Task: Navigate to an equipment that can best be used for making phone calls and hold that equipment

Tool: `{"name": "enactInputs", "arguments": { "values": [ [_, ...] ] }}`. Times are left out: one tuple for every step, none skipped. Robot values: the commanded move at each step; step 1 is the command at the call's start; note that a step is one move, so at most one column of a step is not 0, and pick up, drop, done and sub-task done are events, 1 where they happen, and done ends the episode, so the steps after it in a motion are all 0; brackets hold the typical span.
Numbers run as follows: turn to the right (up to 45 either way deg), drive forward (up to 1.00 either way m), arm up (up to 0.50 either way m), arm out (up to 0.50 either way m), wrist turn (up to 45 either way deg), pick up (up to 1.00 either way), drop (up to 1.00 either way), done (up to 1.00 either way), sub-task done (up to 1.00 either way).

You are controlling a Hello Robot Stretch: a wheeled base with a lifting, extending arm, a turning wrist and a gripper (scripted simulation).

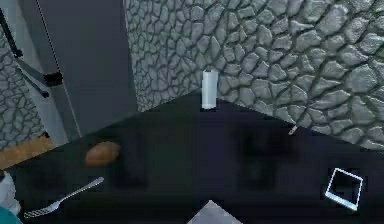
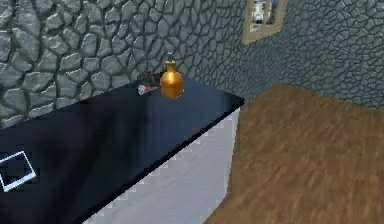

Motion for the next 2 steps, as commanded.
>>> {"name": "enactInputs", "arguments": {
  "values": [
    [-39.0, 0.00, 0.00, 0.00, 0.0, 0.00, 0.00, 0.00, 0.00],
    [0.0, 0.00, 0.50, 0.00, 0.0, 0.00, 0.00, 0.00, 0.00]
  ]
}}
